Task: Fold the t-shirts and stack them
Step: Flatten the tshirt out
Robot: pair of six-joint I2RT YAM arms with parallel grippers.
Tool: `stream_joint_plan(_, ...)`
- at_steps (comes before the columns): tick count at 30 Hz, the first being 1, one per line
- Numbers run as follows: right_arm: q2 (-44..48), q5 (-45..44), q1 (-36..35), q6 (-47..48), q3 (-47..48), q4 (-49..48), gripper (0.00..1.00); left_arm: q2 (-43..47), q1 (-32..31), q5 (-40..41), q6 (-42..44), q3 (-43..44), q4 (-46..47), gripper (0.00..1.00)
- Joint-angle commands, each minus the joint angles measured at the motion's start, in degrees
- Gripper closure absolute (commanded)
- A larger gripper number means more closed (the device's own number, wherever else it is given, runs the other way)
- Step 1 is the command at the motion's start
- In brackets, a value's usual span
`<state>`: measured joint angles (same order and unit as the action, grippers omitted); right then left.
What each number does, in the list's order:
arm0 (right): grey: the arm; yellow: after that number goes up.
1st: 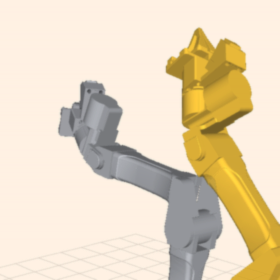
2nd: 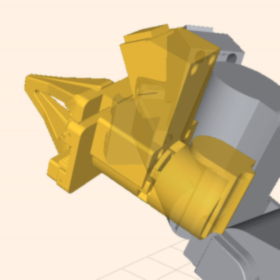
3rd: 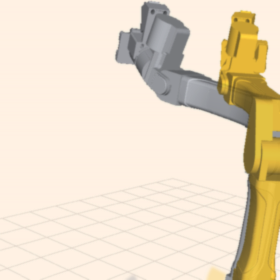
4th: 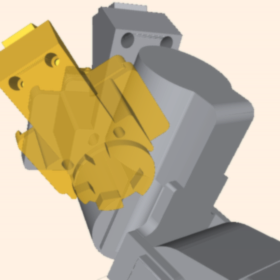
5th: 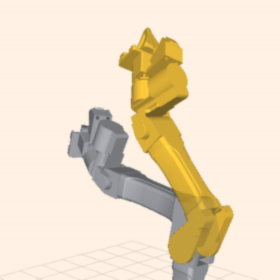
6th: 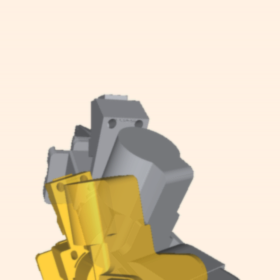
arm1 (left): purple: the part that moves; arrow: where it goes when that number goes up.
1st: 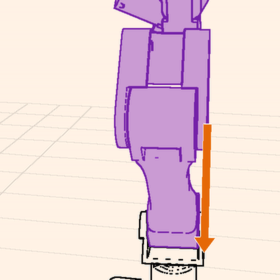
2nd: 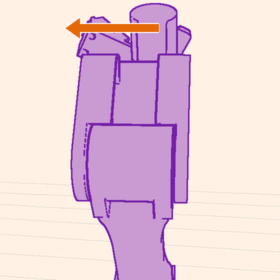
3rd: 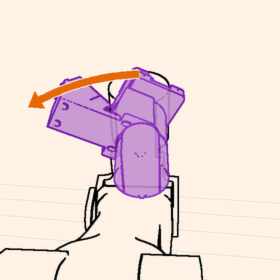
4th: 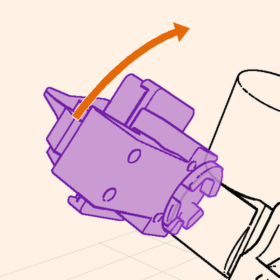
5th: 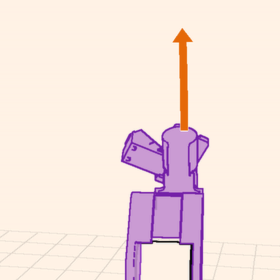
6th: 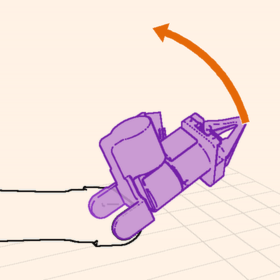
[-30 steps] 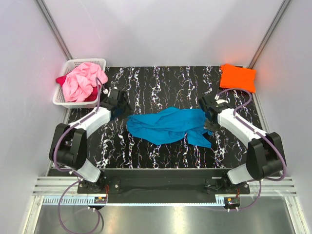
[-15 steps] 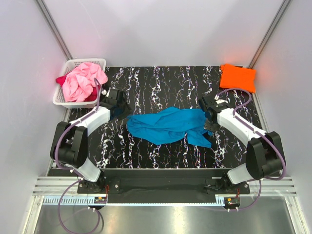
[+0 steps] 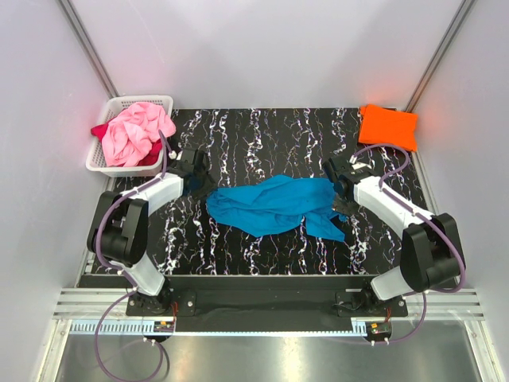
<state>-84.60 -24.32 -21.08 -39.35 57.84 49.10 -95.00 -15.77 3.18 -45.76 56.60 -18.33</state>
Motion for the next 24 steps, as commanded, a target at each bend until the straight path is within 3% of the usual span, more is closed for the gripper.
stream_joint_plan(1, -0.7, 0.0, 0.2, -0.9, 0.3, -1.0, 1.00, 0.9, 0.3, 0.3, -0.2, 0.8, 0.9, 0.52)
stream_joint_plan(5, -0.7, -0.1, 0.1, -1.0, 0.2, -1.0, 1.00, 0.4, 0.3, 0.2, -0.3, 0.7, 1.7, 0.54)
stream_joint_plan(9, -0.4, -0.2, 0.2, -0.9, -0.3, -1.0, 1.00, 0.1, 0.3, 0.0, -0.4, 0.7, 2.2, 0.64)
stream_joint_plan(17, -0.7, -0.1, 0.2, -1.1, -0.1, -1.0, 1.00, 1.1, 0.3, 0.2, -0.3, 0.8, 1.8, 1.00)
stream_joint_plan(24, -0.6, -0.4, 0.2, -1.2, 0.3, -1.1, 1.00, 4.4, 0.3, 1.7, 0.5, 1.6, -1.1, 1.00)
